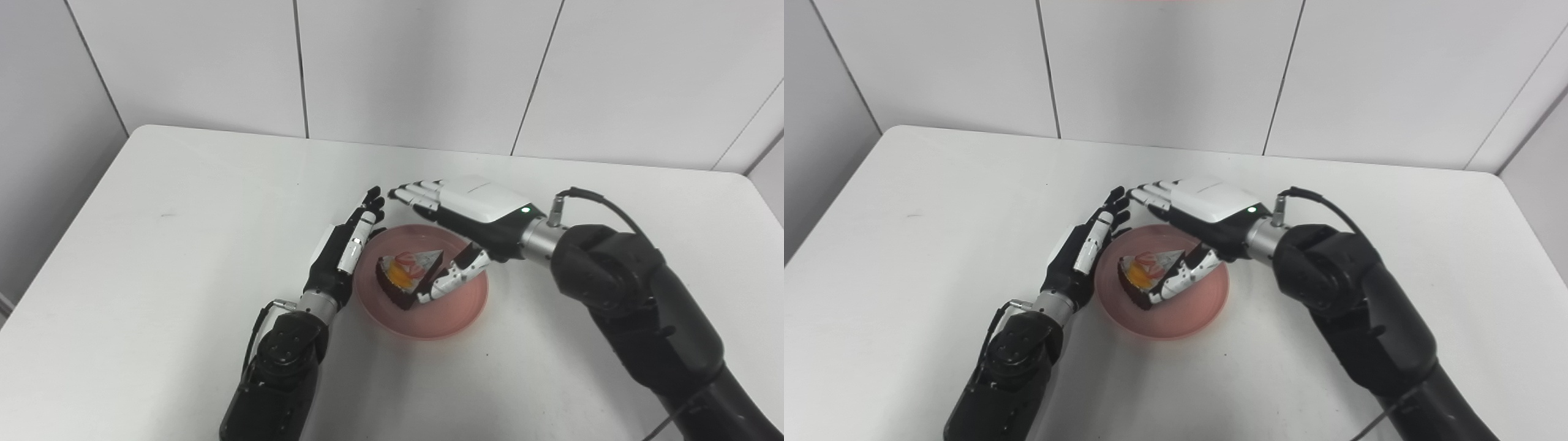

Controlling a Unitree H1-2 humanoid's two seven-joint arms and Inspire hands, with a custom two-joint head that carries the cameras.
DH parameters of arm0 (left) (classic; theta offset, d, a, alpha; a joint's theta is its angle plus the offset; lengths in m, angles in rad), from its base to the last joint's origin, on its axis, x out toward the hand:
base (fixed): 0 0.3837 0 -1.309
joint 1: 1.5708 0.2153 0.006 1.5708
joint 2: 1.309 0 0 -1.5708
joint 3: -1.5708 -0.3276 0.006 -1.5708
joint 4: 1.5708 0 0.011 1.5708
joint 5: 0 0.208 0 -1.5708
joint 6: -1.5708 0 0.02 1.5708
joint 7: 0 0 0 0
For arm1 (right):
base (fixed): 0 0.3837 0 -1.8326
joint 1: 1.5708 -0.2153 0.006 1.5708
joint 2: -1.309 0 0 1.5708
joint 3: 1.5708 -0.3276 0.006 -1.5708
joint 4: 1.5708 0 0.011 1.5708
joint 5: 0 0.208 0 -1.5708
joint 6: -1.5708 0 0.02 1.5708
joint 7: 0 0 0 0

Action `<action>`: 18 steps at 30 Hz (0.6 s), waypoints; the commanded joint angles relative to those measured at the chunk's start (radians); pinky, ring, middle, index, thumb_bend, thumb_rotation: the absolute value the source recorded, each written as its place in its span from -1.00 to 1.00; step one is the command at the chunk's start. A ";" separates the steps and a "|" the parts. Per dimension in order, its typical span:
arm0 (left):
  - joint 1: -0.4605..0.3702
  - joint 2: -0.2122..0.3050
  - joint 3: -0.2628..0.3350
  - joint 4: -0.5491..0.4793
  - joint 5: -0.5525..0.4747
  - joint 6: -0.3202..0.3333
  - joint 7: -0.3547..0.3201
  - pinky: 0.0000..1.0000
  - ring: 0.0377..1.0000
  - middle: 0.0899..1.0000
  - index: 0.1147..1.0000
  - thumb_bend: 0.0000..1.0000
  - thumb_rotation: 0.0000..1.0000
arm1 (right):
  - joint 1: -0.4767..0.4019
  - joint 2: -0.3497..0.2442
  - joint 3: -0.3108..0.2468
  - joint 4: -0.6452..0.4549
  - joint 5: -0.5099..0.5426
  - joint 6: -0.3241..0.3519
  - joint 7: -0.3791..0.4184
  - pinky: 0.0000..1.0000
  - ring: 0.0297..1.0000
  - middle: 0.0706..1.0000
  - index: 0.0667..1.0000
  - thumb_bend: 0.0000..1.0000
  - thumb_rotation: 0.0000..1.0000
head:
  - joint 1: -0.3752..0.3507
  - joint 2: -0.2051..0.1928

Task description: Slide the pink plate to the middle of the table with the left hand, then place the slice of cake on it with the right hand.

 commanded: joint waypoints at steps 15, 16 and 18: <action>0.138 0.020 0.018 0.054 0.087 -0.236 0.032 0.99 0.99 1.00 0.99 -0.27 1.00 | 0.413 0.243 -0.374 0.179 0.438 -0.253 -0.588 1.00 1.00 1.00 1.00 0.27 1.00 | -0.024 -0.054; 0.146 0.025 0.019 0.045 0.097 -0.244 0.031 0.99 1.00 1.00 1.00 -0.25 1.00 | 0.431 0.255 -0.378 0.190 0.455 -0.264 -0.602 1.00 1.00 1.00 1.00 0.20 1.00 | -0.024 -0.054; 0.181 0.038 0.019 0.004 0.118 -0.267 0.034 1.00 1.00 1.00 1.00 -0.20 1.00 | 0.493 0.287 -0.386 0.233 0.511 -0.330 -0.631 1.00 1.00 1.00 1.00 -0.05 1.00 | -0.025 -0.052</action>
